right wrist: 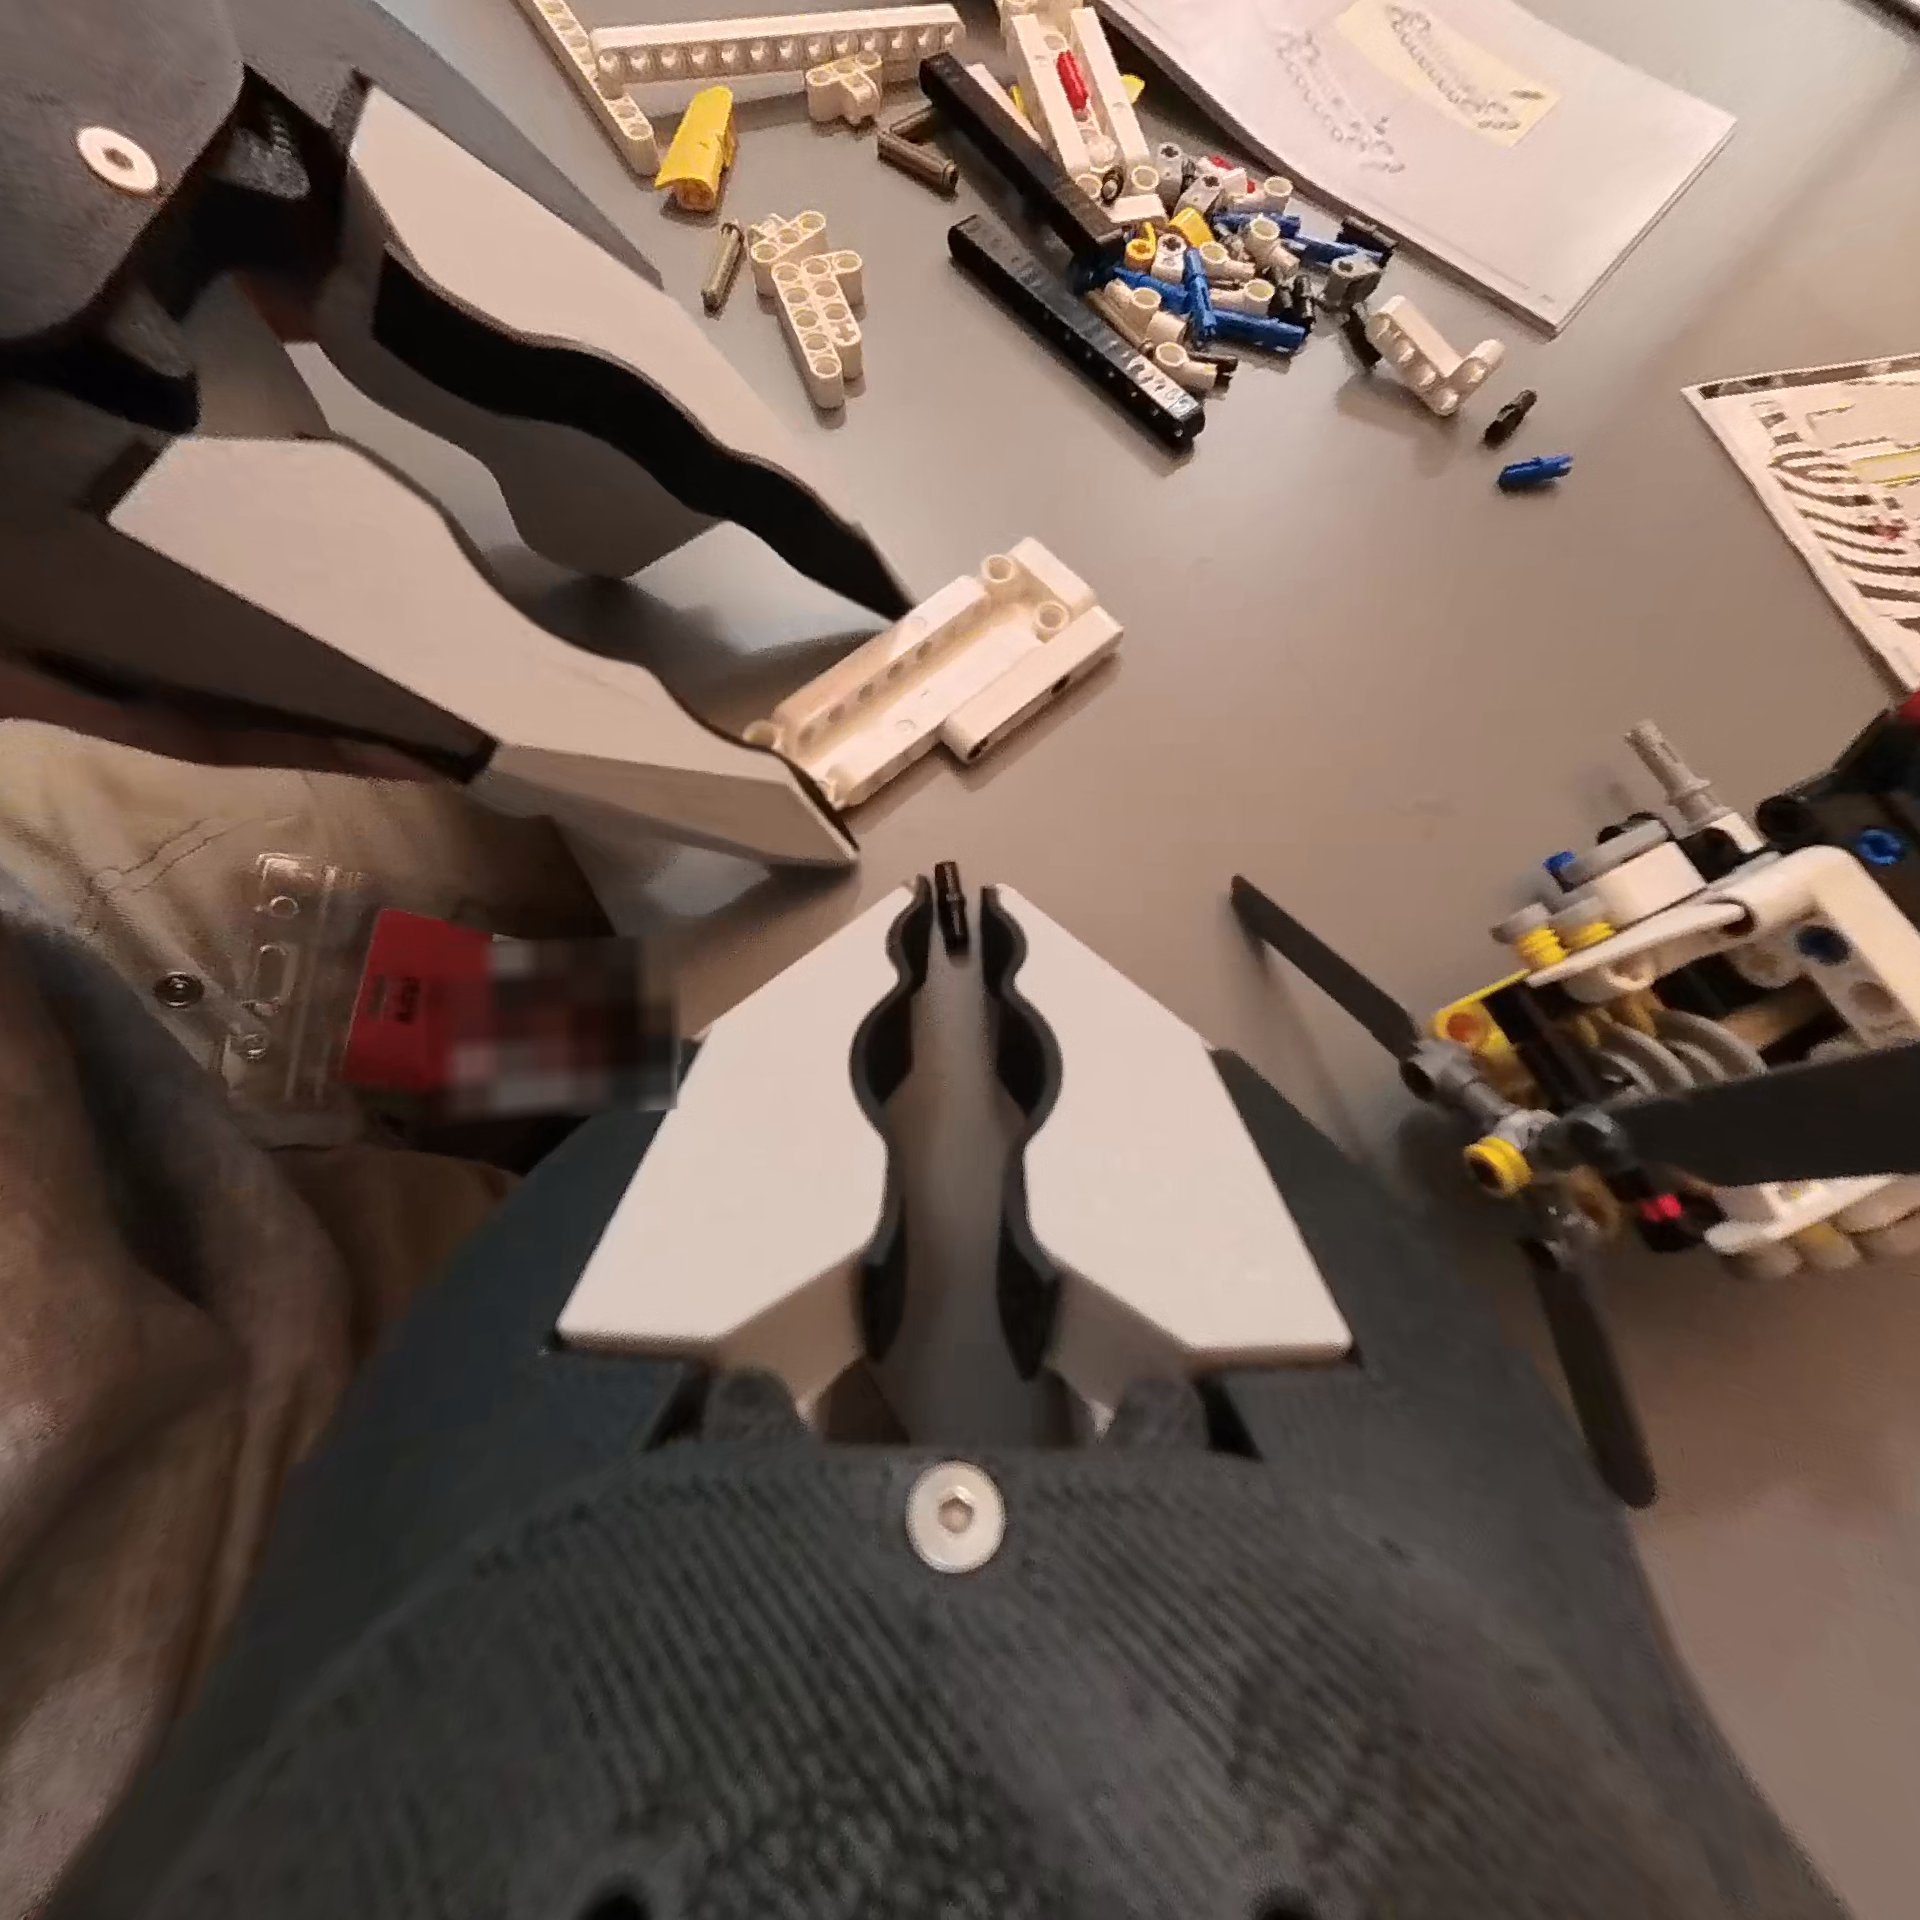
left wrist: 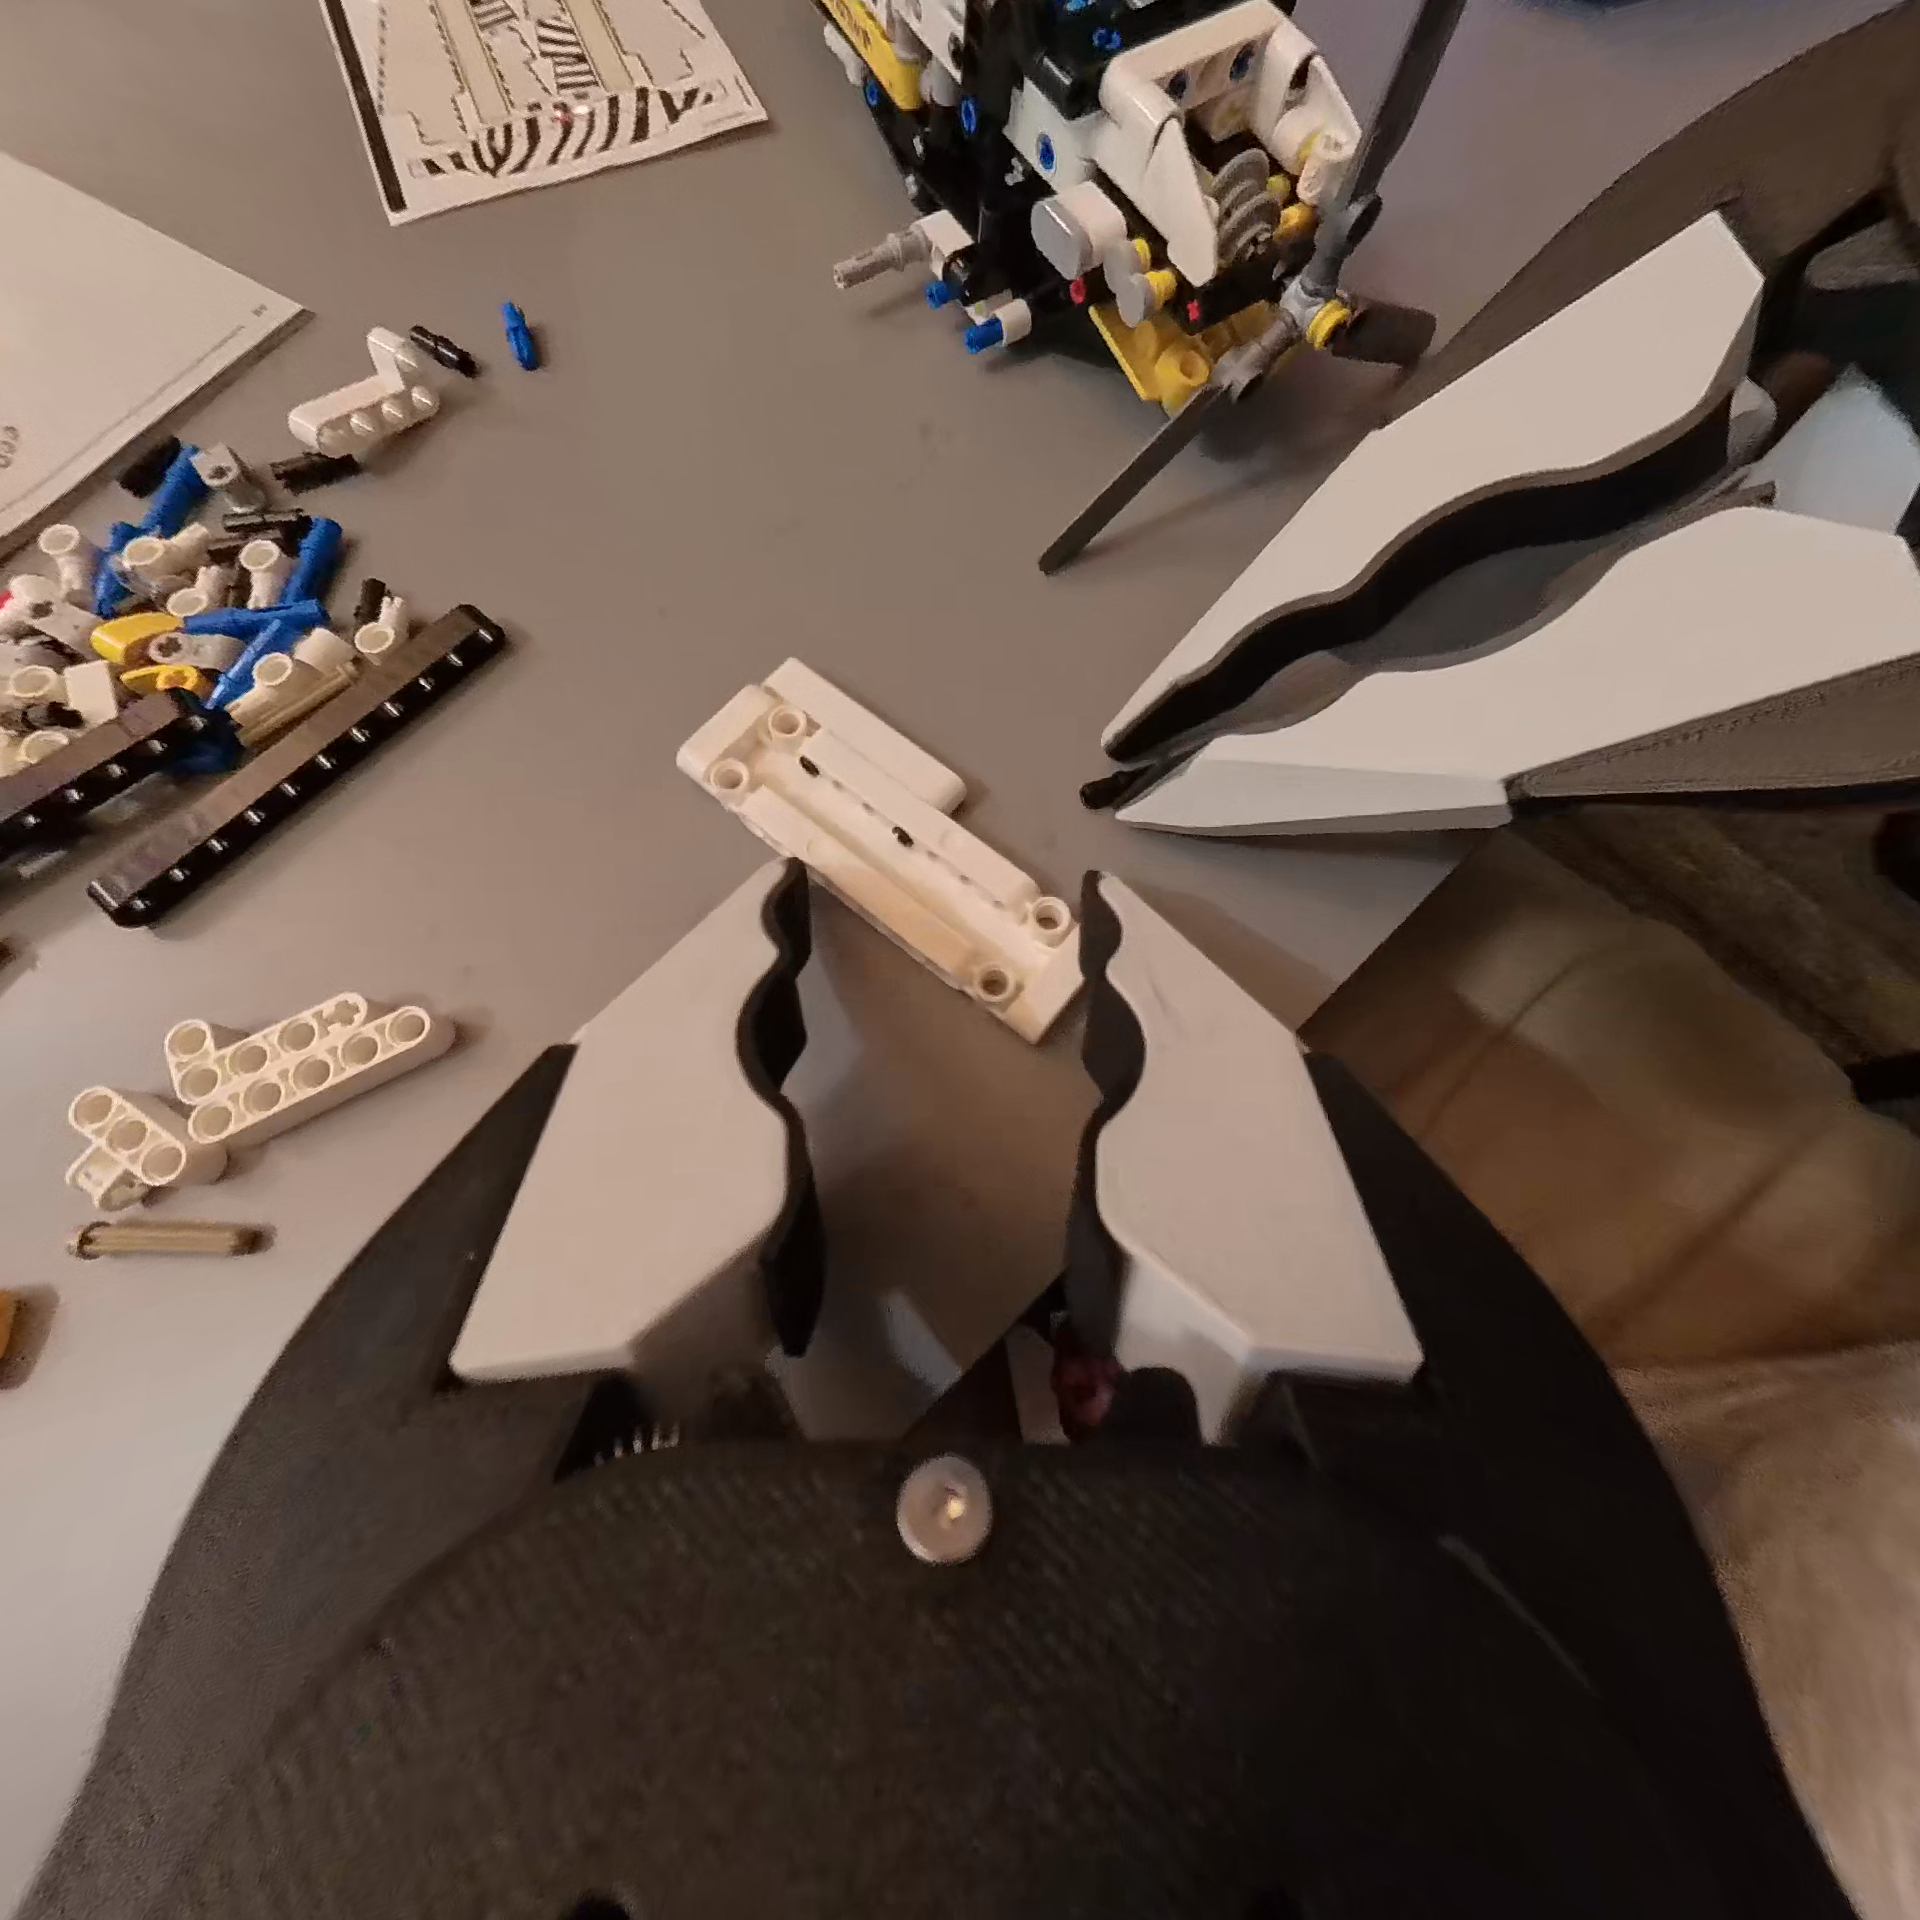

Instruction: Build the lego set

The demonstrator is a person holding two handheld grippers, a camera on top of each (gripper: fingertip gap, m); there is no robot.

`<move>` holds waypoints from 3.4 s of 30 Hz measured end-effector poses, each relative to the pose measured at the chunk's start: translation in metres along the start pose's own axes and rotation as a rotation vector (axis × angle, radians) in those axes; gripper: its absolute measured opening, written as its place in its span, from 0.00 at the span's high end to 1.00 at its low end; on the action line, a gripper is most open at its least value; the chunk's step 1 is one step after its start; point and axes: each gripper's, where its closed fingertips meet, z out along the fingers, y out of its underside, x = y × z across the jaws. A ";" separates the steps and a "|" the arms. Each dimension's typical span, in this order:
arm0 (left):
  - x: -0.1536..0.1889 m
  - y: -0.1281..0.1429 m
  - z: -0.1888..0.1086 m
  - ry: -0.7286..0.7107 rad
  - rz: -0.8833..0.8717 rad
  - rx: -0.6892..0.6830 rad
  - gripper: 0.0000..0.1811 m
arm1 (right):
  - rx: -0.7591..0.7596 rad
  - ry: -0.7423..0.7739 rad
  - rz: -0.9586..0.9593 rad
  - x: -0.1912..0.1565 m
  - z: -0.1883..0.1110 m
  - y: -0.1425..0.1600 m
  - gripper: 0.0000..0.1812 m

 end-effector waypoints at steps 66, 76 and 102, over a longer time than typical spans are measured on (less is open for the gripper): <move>0.040 0.013 -0.067 0.090 -0.048 0.356 1.00 | 0.092 0.137 0.123 -0.004 0.000 -0.008 0.99; 0.056 0.030 -0.050 0.051 0.012 0.319 1.00 | 0.038 0.297 -0.035 -0.002 -0.008 0.005 0.99; 0.003 0.018 -0.064 0.072 -0.167 0.425 0.97 | -0.002 0.122 0.122 -0.002 0.000 0.001 0.99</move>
